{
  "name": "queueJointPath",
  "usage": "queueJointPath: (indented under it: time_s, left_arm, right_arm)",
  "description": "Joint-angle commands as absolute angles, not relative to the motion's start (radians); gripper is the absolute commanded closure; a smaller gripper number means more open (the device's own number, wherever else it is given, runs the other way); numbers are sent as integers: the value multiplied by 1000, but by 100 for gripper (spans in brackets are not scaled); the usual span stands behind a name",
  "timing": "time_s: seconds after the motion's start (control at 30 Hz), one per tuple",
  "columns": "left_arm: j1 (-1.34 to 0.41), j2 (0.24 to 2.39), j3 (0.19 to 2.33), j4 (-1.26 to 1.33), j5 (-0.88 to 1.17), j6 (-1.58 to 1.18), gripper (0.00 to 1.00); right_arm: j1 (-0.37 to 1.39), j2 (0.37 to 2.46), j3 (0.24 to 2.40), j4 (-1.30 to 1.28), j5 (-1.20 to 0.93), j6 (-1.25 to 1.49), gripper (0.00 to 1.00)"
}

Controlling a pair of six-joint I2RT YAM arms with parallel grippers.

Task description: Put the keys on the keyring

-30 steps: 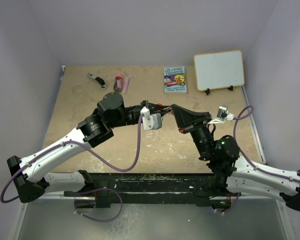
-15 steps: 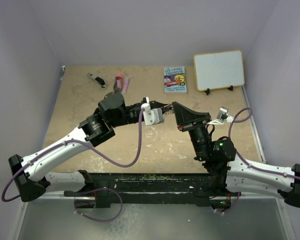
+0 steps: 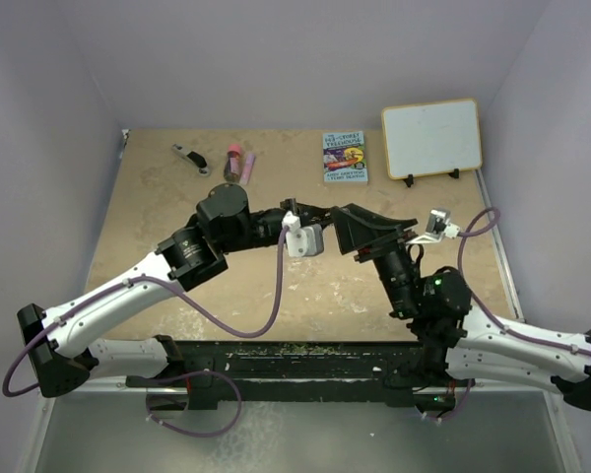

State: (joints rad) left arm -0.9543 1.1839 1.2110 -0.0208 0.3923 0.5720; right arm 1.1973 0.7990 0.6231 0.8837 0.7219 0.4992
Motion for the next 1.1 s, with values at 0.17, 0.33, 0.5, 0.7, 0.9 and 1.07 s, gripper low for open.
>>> queueJointPath:
  time_s: [0.17,0.33,0.5,0.7,0.9,1.07]
  left_arm:
    - [-969,1059,1111,47,466,1142,95]
    - [-969,966,927,54,539,1576,94]
    - [-969,890,741,98,656,1911,93]
    - [-969,881,596,249,691,2075,93]
    - [-967,914,518,334,663,2096,94]
    - [-965,936,502,367,688,2091,93]
  right_arm:
    - [1204,502,740,216,684,570,27]
    - [1204,409,791,34,545,521,28]
    - [1204,431,857,-96,458,474,26]
    - [1204,483,869,-230,569,660,24]
    - [1204,616,903,-236,449,659,27]
    - [1200,751,989,-341,427,646,45]
